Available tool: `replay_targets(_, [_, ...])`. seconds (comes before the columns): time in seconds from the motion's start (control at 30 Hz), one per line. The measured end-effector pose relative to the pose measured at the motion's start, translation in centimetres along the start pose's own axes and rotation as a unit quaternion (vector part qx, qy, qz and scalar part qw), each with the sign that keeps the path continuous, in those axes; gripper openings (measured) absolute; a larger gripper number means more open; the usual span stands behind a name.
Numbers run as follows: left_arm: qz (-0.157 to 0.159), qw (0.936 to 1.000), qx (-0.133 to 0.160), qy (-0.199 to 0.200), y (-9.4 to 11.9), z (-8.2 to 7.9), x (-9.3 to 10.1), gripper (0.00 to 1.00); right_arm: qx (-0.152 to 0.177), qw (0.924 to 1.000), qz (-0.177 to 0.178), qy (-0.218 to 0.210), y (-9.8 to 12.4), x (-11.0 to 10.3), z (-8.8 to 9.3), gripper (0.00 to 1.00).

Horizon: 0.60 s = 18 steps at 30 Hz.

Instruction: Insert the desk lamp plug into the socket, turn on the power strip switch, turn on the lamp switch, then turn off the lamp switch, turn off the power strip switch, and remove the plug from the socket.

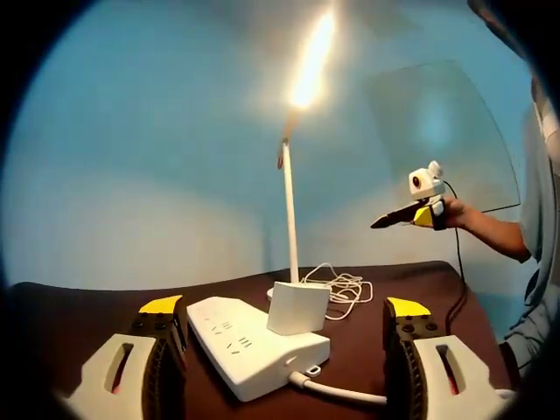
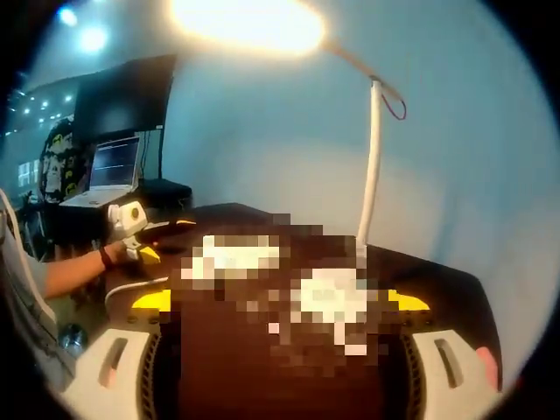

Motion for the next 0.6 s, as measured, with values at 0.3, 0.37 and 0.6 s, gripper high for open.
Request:
replay_targets(0.3, [0.003, 1.0000, -0.001, 0.004, -0.1, 0.1, 0.3, 0.89, 0.003, 0.9998, 0.019, -0.002, 0.9, 0.6, 2.4, 0.96])
replay_targets(0.37, [0.004, 1.0000, -0.004, 0.003, -0.1, 0.2, 0.4, 0.89, 0.010, 0.9997, 0.023, -0.006, 1.1, 0.5, 2.9, 0.96])
replay_targets(0.6, [0.009, 0.9999, -0.015, 0.000, -0.1, 0.7, 0.7, 0.89, 0.031, 0.9982, 0.049, -0.013, 2.0, 1.7, 4.6, 0.96])
Point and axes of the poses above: the point that each gripper's makers call its tool centre point, and the gripper's own axes: y roughly backward along the fingers, x roughly to its right, z roughly out of its underside, the point moved 1 cm from there along y, roughly backward along the fingers, and after that the axes turned 12 degrees about x, right-handed, at the moved point
